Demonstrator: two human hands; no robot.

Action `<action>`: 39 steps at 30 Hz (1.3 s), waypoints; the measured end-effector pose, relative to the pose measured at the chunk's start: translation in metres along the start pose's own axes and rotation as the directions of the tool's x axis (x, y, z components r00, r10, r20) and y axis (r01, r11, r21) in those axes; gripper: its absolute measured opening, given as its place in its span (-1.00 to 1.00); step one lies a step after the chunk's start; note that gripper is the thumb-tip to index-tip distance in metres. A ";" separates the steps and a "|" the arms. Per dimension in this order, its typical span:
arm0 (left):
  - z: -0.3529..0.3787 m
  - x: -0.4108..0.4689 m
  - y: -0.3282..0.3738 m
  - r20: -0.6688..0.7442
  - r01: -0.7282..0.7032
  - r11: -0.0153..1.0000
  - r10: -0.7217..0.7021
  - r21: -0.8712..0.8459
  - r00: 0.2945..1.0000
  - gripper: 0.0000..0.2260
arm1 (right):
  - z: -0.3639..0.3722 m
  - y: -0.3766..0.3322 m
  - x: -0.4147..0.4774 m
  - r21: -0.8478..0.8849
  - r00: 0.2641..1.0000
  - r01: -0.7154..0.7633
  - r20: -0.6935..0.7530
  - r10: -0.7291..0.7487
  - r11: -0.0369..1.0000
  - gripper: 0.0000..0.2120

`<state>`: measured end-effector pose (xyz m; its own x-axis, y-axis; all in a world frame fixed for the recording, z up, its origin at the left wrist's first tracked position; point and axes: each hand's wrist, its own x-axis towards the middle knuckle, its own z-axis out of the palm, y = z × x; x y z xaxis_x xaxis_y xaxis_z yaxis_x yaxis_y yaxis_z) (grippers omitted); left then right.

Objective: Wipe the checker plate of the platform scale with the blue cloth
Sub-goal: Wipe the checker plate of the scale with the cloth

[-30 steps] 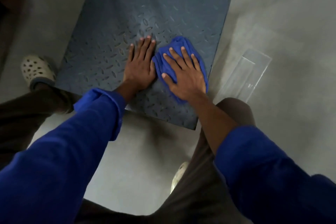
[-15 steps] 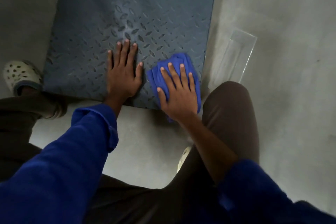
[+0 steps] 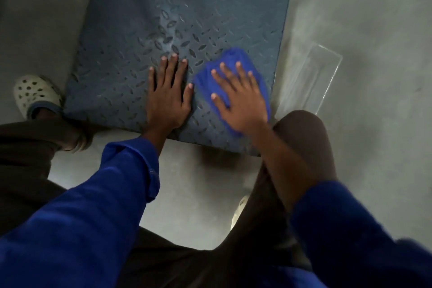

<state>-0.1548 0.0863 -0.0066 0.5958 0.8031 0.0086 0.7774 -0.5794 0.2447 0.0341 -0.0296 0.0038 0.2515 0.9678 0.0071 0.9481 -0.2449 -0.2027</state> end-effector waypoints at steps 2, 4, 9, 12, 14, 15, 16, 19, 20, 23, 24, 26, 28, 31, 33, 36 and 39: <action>0.002 -0.001 0.001 -0.008 0.004 1.000 -0.004 0.001 1.000 -0.42 | -0.005 0.033 0.038 -0.017 0.989 -0.142 -0.040 0.141 0.990 -0.41; 0.003 0.002 0.001 -0.007 0.008 1.000 -0.008 0.012 1.000 -0.42 | -0.003 0.026 0.048 0.022 0.931 -0.353 -0.087 0.353 0.935 -0.41; 0.009 0.023 0.004 0.004 0.036 0.998 -0.037 0.049 0.999 -0.44 | 0.011 -0.046 -0.012 0.025 0.985 -0.169 -0.039 0.170 0.985 -0.44; 0.010 0.040 0.003 0.000 0.035 0.999 -0.035 0.027 0.999 -0.45 | 0.009 -0.015 0.011 0.016 0.994 -0.086 -0.065 0.087 0.996 -0.45; 0.009 0.053 0.004 0.006 0.040 0.999 -0.040 0.004 0.999 -0.45 | 0.008 0.015 0.050 0.019 0.987 -0.141 -0.070 0.142 0.990 -0.43; 0.010 0.060 0.005 0.007 0.049 0.999 -0.049 0.000 0.999 -0.45 | 0.008 0.028 0.071 0.028 0.980 -0.184 -0.075 0.186 0.982 -0.42; 0.010 0.067 0.005 0.006 0.063 0.998 -0.063 0.001 0.998 -0.45 | 0.007 0.038 0.091 0.034 0.970 -0.226 -0.086 0.228 0.974 -0.41; 0.009 0.086 0.005 0.001 0.106 0.994 -0.106 -0.011 0.994 -0.45 | 0.001 0.057 0.145 0.082 0.932 -0.337 -0.109 0.345 0.938 -0.39; 0.009 0.093 0.005 0.001 0.120 0.993 -0.120 -0.014 0.993 -0.44 | -0.001 0.058 0.161 0.100 0.912 -0.388 -0.105 0.397 0.916 -0.38; 0.011 0.109 0.004 -0.005 0.159 0.987 -0.159 0.001 0.987 -0.43 | 0.000 0.034 0.191 0.076 0.867 -0.489 -0.069 0.494 0.869 -0.38; 0.011 0.111 0.003 -0.006 0.169 0.986 -0.169 0.006 0.986 -0.43 | 0.001 0.024 0.196 0.050 0.908 -0.414 -0.042 0.416 0.909 -0.38; 0.012 0.113 0.003 -0.008 0.176 0.984 -0.176 0.016 0.984 -0.43 | 0.003 0.023 0.196 0.041 0.994 -0.108 -0.002 0.108 0.993 -0.40; 0.012 0.114 0.003 -0.004 0.174 0.984 -0.174 0.027 0.985 -0.43 | 0.000 0.054 0.204 0.098 0.996 0.086 -0.040 -0.082 0.991 -0.40; 0.011 0.114 0.003 0.009 0.173 0.985 -0.174 0.025 0.985 -0.42 | -0.009 0.081 0.223 0.152 0.968 -0.209 -0.109 0.226 0.966 -0.32; 0.012 0.114 0.003 0.004 0.175 0.984 -0.175 0.030 0.984 -0.42 | -0.005 0.058 0.229 0.025 0.980 -0.191 -0.046 0.192 0.981 -0.36; 0.011 0.114 0.003 0.006 0.168 0.986 -0.168 0.020 0.986 -0.42 | -0.002 0.045 0.226 0.011 0.942 0.336 0.010 -0.336 0.942 -0.45; 0.009 0.113 0.003 0.016 0.166 0.986 -0.166 0.031 0.986 -0.42 | -0.005 0.059 0.239 0.092 0.995 -0.031 -0.087 0.039 0.995 -0.44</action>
<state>-0.0829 0.1738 -0.0138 0.4615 0.8859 -0.0474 0.8712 -0.4425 0.2126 0.1512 0.1866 -0.0015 0.3040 0.9489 0.0841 0.9181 -0.2683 -0.2917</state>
